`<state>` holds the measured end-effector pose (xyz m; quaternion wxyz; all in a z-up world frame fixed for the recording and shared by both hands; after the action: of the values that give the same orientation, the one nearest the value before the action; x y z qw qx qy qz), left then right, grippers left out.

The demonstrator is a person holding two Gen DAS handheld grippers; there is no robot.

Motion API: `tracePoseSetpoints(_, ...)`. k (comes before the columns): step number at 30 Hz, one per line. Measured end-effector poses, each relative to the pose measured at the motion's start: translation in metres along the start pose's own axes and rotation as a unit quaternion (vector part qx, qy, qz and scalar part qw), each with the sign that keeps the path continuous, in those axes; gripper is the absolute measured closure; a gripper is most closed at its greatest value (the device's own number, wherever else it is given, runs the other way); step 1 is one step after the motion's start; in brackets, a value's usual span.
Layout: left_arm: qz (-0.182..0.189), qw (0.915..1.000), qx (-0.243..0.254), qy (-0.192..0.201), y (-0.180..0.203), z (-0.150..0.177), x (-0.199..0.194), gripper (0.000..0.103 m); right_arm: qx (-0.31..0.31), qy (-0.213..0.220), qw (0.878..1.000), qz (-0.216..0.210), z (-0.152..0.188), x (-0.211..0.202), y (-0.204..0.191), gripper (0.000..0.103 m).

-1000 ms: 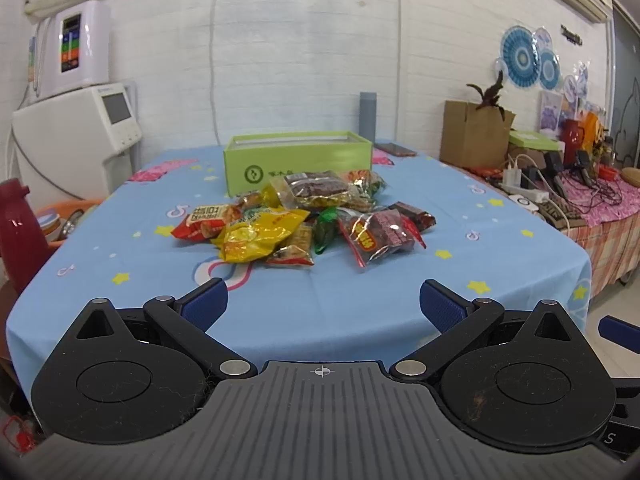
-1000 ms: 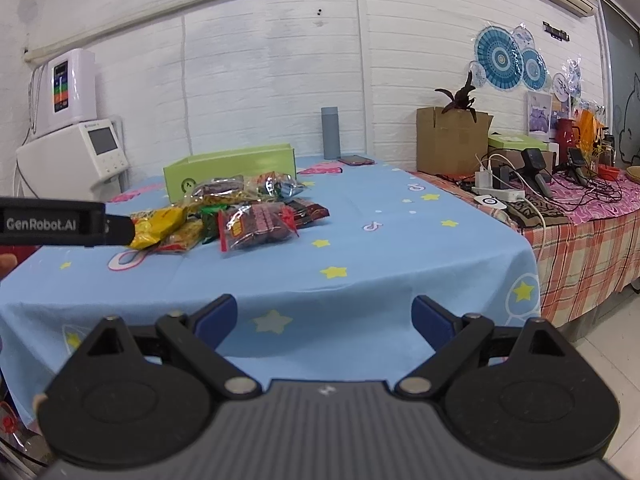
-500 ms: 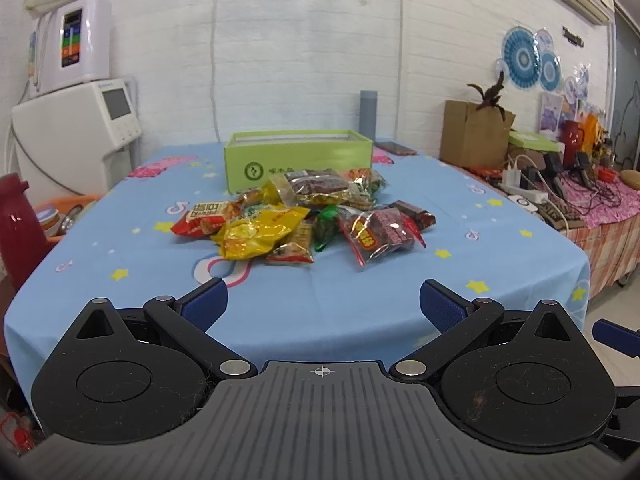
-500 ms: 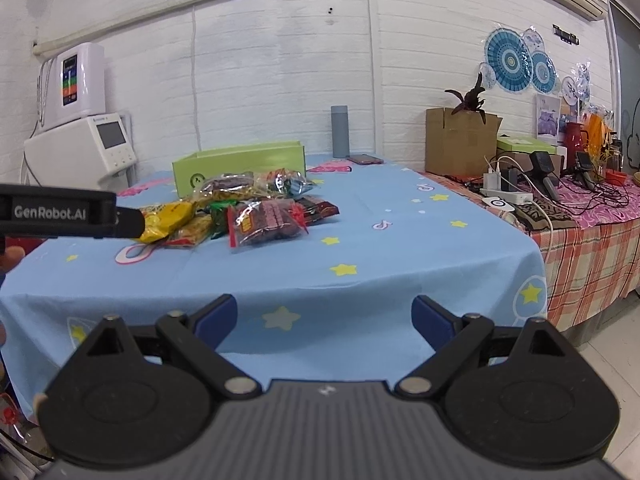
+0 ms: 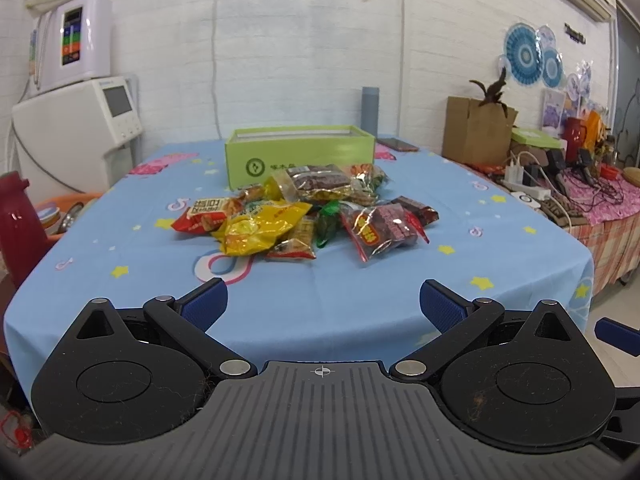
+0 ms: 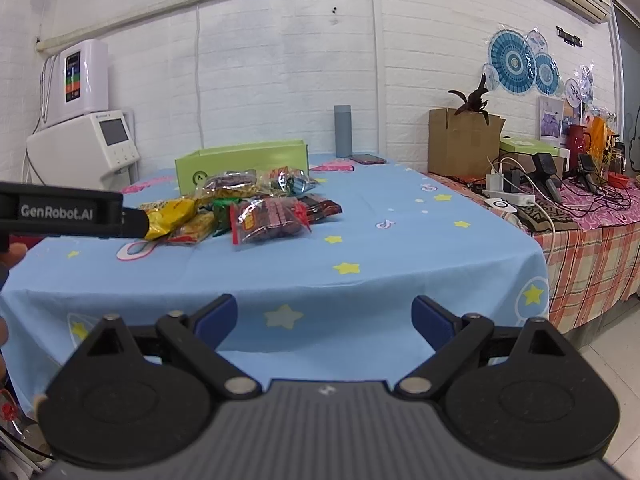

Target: Organize snacks

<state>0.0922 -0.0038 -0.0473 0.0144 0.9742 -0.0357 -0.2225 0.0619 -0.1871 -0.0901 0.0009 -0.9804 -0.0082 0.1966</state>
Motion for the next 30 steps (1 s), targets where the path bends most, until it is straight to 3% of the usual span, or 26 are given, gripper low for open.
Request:
tracePoseSetpoints(20, -0.002, 1.0000, -0.005, -0.006, -0.003, -0.001, 0.005, 0.008, -0.004, -0.002, 1.000, 0.009, 0.002, 0.003, 0.002, 0.010)
tracePoseSetpoints(30, -0.017, 0.9988, -0.005, -0.045, 0.000, -0.001, 0.050, 0.008, 0.011, -0.014, 0.999, 0.033, 0.007, 0.016, 0.023, 0.010)
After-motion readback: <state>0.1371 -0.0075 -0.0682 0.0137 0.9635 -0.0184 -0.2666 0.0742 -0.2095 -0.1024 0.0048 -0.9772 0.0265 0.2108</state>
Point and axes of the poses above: each gripper's, at about its wrist camera, not at the fingertips, and x roughly the way its jaws point, y to its right, z to its underside, the point moved 10 cm from there along x, roughly the way its jaws point, and after that the axes turned 3 degrees about z, right-handed, at the moved point
